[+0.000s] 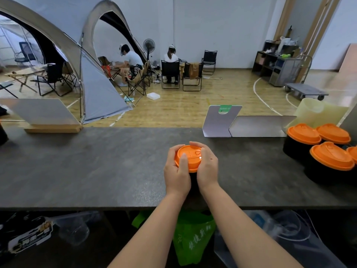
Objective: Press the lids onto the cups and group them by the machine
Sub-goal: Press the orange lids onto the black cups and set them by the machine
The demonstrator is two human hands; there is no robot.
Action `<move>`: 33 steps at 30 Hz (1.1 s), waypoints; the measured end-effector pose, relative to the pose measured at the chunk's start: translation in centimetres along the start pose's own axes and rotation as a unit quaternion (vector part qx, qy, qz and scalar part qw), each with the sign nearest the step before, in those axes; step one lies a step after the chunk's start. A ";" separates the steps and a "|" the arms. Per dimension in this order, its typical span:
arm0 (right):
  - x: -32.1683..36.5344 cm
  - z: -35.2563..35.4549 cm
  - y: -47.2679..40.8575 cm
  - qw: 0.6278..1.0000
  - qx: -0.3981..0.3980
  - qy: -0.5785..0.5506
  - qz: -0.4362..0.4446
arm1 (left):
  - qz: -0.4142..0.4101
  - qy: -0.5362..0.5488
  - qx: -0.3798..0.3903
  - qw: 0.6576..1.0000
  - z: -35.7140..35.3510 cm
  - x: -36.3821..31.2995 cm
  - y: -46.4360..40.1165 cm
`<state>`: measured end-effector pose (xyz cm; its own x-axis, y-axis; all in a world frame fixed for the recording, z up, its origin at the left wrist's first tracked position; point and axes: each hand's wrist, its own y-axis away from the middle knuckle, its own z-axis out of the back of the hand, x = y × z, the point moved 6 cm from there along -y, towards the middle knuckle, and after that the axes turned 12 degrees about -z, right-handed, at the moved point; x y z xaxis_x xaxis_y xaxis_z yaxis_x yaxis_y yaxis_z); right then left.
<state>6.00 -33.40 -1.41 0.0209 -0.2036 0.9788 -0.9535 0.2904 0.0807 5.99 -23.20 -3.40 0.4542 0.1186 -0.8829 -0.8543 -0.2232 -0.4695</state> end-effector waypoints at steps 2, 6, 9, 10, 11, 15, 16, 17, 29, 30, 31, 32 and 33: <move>0.1 0.0 0.2 1.000 -0.009 -0.008 0.002 | -0.001 0.004 0.004 1.000 0.0 0.1 -0.1; 0.1 0.0 0.1 1.000 -0.018 -0.003 0.007 | 0.004 0.006 0.010 1.000 0.0 0.2 0.0; 0.0 -0.1 0.1 1.000 -0.025 -0.010 0.006 | 0.004 0.004 0.015 1.000 0.1 0.2 0.0; 0.0 -0.1 0.1 1.000 -0.027 -0.013 0.006 | 0.005 -0.001 0.017 1.000 0.1 0.1 0.0; -0.1 -0.1 0.1 0.999 -0.030 -0.014 0.004 | 0.007 -0.004 0.019 1.000 0.1 0.2 0.0; -0.5 -0.2 0.0 0.999 -0.041 -0.017 -0.011 | 0.024 0.014 0.023 0.999 0.0 0.3 -0.1; -0.6 -0.3 0.0 0.998 -0.052 -0.020 -0.013 | 0.034 0.019 0.025 0.999 0.1 0.3 0.0; -0.7 -0.4 0.2 0.997 -0.066 -0.027 -0.012 | 0.040 0.019 0.027 0.999 0.3 0.4 -0.1; -2.9 -7.5 1.5 0.997 -0.061 0.021 0.030 | 0.006 -0.057 0.014 0.998 7.1 1.7 -3.4; -2.9 -7.4 1.5 0.997 -0.060 0.030 0.033 | 0.002 -0.060 0.018 0.998 7.2 1.8 -3.4; -2.8 -7.3 1.4 0.997 -0.059 0.038 0.038 | 0.001 -0.062 0.016 0.998 7.2 1.7 -3.4; -2.6 -7.2 1.4 0.997 -0.057 0.044 0.042 | 0.004 -0.061 0.012 0.998 7.1 1.6 -3.4; -2.5 -7.1 1.4 0.996 -0.053 0.050 0.046 | 0.008 -0.059 0.007 0.998 7.1 1.5 -3.4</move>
<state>6.75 -25.86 -2.38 -0.0299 -0.0785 0.9965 -0.9154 0.4025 0.0043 7.80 -15.38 -3.13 0.4081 0.2287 -0.8838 -0.8648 -0.2134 -0.4545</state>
